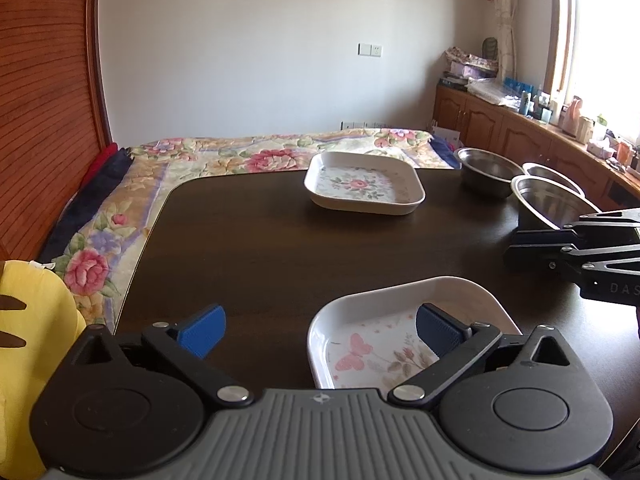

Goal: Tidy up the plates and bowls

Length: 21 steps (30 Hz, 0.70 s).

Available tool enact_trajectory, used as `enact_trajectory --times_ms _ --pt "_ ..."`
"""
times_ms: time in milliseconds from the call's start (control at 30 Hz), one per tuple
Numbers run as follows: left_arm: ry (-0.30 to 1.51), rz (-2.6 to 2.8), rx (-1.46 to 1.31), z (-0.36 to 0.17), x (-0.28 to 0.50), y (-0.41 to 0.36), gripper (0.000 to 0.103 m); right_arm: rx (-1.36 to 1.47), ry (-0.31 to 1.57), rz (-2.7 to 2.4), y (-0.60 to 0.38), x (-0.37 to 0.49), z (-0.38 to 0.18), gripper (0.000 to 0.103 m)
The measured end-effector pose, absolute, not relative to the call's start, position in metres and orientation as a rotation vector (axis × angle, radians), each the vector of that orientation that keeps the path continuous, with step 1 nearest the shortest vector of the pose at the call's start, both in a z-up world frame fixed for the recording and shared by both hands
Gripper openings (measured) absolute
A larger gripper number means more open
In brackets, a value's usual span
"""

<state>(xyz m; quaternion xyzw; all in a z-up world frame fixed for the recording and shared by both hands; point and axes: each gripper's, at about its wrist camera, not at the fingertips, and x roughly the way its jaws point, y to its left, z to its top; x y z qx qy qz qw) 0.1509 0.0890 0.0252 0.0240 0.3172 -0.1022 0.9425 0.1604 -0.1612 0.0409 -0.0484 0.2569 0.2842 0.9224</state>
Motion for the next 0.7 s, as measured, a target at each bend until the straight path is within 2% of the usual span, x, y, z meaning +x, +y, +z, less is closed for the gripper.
enact_trajectory --times_ms 700 --pt "0.626 -0.247 0.125 0.049 0.197 0.087 0.103 -0.102 0.509 0.533 -0.161 0.215 0.062 0.022"
